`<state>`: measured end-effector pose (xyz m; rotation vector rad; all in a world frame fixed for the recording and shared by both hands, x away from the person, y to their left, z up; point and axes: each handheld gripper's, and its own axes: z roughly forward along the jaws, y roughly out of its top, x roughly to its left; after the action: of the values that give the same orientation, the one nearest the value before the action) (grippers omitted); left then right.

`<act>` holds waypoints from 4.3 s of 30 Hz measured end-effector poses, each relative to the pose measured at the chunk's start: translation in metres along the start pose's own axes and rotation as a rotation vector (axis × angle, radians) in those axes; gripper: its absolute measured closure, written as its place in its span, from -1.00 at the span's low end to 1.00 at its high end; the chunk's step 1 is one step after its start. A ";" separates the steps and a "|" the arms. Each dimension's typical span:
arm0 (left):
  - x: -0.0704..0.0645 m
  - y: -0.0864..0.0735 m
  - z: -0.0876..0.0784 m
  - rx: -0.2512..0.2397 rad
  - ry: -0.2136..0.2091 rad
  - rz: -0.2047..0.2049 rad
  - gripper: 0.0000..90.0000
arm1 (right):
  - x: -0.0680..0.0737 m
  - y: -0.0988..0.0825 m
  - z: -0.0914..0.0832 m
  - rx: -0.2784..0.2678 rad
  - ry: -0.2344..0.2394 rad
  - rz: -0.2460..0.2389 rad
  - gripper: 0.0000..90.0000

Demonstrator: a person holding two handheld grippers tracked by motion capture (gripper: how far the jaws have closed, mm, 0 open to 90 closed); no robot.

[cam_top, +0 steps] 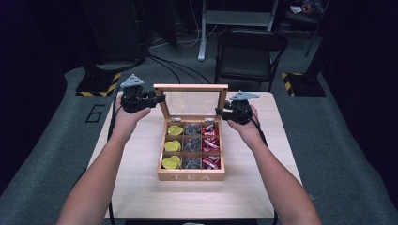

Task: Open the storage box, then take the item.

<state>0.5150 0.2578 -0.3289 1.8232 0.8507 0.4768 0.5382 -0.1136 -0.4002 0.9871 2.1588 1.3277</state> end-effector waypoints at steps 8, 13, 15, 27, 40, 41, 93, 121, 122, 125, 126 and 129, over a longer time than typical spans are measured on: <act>0.002 0.002 0.001 0.008 0.021 0.000 0.33 | 0.001 0.005 0.003 0.020 -0.007 -0.008 0.37; 0.003 0.001 0.000 0.019 0.040 -0.002 0.30 | -0.003 0.005 0.005 0.014 -0.004 -0.012 0.43; 0.004 -0.002 -0.001 0.021 0.053 -0.006 0.22 | -0.004 0.006 0.006 0.014 -0.008 -0.018 0.44; 0.002 -0.031 -0.018 0.050 0.037 -0.074 0.08 | -0.009 0.012 0.010 0.042 -0.008 -0.010 0.46; -0.017 -0.059 -0.047 0.051 0.045 -0.054 0.08 | -0.019 0.018 0.020 0.060 0.003 0.069 0.47; -0.020 -0.061 -0.048 0.050 0.054 -0.040 0.08 | -0.020 0.018 0.021 0.062 0.004 0.074 0.47; -0.050 -0.134 -0.048 0.124 0.072 -0.055 -0.10 | -0.016 0.011 0.003 0.078 -0.035 0.100 0.18; -0.049 -0.140 -0.050 0.123 0.087 -0.068 -0.13 | 0.054 -0.019 -0.047 0.076 0.070 -0.048 -0.04; -0.049 -0.140 -0.050 0.123 0.087 -0.068 -0.13 | 0.056 -0.020 -0.048 0.077 0.074 -0.041 -0.03; -0.049 -0.140 -0.050 0.121 0.086 -0.067 -0.14 | 0.063 -0.027 -0.051 0.078 0.090 -0.058 0.02; -0.049 -0.141 -0.050 0.123 0.086 -0.068 -0.14 | 0.066 -0.030 -0.053 0.080 0.093 -0.065 0.04; -0.050 -0.141 -0.051 0.128 0.083 -0.066 -0.14 | 0.071 -0.036 -0.055 0.084 0.091 -0.074 0.05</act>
<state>0.4013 0.2854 -0.4346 1.8957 1.0158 0.4678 0.4421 -0.1031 -0.4056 0.8842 2.3132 1.2795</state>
